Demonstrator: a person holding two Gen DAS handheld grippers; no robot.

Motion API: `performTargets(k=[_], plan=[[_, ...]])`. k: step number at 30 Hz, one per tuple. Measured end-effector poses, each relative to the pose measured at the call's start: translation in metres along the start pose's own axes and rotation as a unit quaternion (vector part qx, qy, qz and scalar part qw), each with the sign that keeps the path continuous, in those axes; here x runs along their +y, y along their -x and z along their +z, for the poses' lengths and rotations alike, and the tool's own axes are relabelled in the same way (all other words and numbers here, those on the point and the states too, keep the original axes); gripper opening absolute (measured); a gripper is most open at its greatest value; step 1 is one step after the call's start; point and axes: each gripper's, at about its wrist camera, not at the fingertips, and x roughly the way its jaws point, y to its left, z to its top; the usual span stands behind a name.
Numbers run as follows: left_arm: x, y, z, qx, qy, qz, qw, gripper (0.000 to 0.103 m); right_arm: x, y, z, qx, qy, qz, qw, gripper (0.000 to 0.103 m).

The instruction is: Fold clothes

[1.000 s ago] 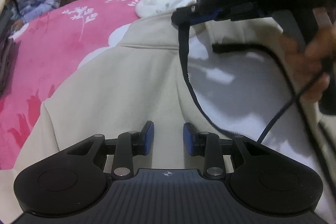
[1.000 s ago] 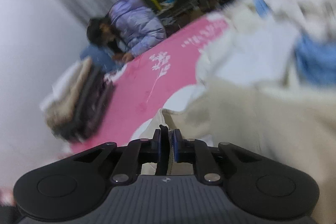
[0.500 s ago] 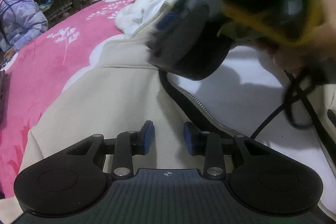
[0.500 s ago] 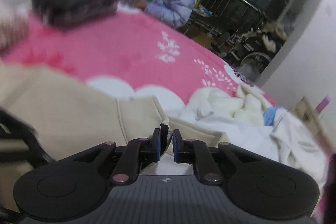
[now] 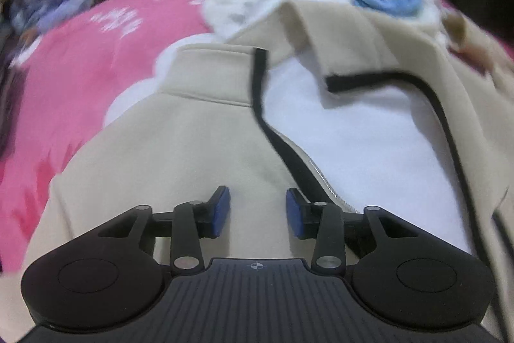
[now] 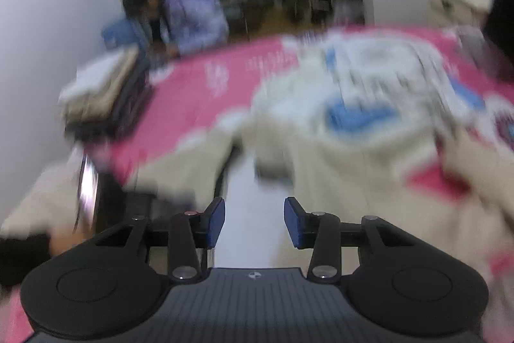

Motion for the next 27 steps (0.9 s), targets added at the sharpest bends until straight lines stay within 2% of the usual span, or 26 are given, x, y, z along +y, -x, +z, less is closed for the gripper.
performTargets(k=[5,8,10,13,16,17,20,21,22,27], plan=[[0.007,0.051,-0.021,-0.040,0.073,-0.009,0.9965,0.043,0.009,0.033,-0.074,0.083,0.018,-0.013,0.996,0.048],[0.003,0.087,-0.047,-0.058,0.106,-0.030,0.9922,0.045,0.039,0.020,-0.090,0.088,0.064,-0.014,0.994,0.048],[-0.003,0.107,-0.069,-0.059,0.125,-0.054,0.9889,0.045,0.061,0.009,-0.096,0.095,0.104,-0.015,0.990,0.048],[-0.014,0.128,-0.107,-0.047,0.149,-0.088,0.9838,0.045,0.093,-0.007,-0.104,0.119,0.174,-0.014,0.977,0.047],[-0.026,0.140,-0.141,-0.026,0.163,-0.112,0.9800,0.045,0.101,-0.017,-0.120,0.156,0.209,-0.036,0.965,0.046],[-0.029,0.143,-0.151,-0.018,0.165,-0.116,0.9792,0.045,0.099,-0.020,-0.125,0.166,0.209,-0.038,0.963,0.046],[-0.040,0.155,-0.172,0.001,0.163,-0.125,0.9788,0.045,0.090,-0.018,-0.130,0.172,0.185,-0.030,0.967,0.039],[-0.043,0.159,-0.176,0.003,0.158,-0.129,0.9790,0.045,0.087,-0.017,-0.128,0.173,0.170,-0.027,0.970,0.031],[-0.046,0.163,-0.178,0.005,0.152,-0.135,0.9791,0.045,0.084,-0.016,-0.125,0.175,0.153,-0.028,0.972,0.014],[-0.055,0.170,-0.189,0.025,0.120,-0.164,0.9789,0.045,0.069,-0.003,-0.120,0.156,0.069,-0.011,0.985,0.008]])
